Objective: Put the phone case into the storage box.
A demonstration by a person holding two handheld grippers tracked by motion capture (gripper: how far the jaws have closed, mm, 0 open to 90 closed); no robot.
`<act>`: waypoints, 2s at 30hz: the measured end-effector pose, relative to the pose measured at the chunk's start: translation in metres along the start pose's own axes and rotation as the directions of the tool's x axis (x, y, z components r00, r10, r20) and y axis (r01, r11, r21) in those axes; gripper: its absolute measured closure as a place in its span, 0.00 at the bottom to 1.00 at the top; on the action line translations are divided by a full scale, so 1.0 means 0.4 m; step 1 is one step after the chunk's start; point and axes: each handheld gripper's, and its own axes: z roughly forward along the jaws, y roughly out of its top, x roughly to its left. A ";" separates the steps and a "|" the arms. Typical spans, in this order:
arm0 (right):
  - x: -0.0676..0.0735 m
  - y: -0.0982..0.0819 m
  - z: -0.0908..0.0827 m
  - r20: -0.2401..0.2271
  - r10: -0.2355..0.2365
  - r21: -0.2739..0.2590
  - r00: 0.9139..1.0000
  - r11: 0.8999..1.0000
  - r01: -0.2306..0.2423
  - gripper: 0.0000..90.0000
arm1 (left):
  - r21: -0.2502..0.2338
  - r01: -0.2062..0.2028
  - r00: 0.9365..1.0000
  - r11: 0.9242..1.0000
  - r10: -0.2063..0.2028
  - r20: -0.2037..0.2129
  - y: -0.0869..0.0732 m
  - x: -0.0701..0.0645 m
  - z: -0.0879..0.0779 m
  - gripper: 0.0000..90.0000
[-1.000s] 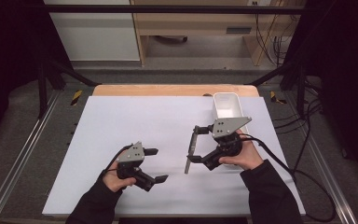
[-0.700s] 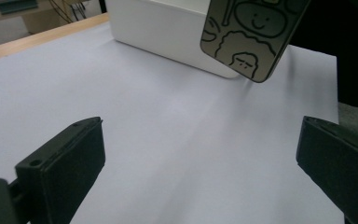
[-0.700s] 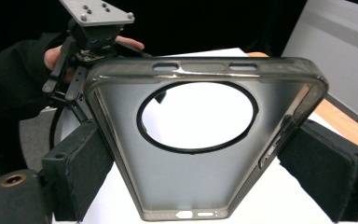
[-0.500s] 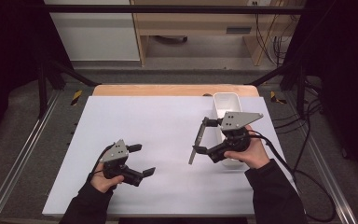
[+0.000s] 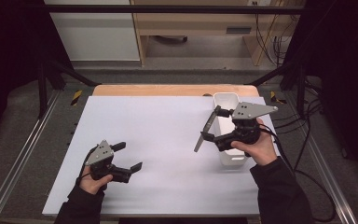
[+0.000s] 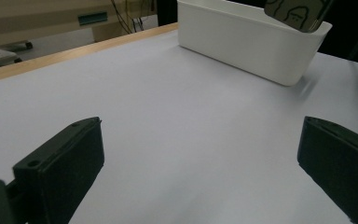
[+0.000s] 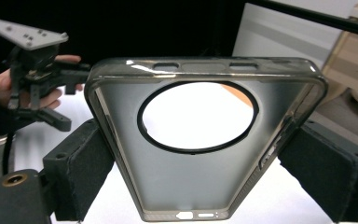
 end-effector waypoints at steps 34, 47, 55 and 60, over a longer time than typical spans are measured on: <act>-0.068 0.034 -0.021 0.188 0.044 -0.009 0.981 0.999 -0.043 0.13 | -0.027 0.034 0.988 0.999 -0.037 -0.147 -0.062 0.067 -0.066 0.00; -0.119 0.042 -0.011 0.302 0.101 -0.029 0.948 0.995 -0.097 0.13 | -0.022 0.038 0.988 0.999 -0.041 -0.148 -0.068 0.071 -0.062 0.00; -0.156 0.043 -0.001 0.364 0.129 -0.029 0.923 0.991 -0.127 0.13 | -0.017 0.040 0.988 0.999 -0.042 -0.147 -0.071 0.075 -0.061 0.00; -0.169 0.043 0.004 0.390 0.140 -0.033 0.910 0.990 -0.138 0.13 | -0.015 0.039 0.988 0.999 -0.041 -0.146 -0.071 0.075 -0.061 0.00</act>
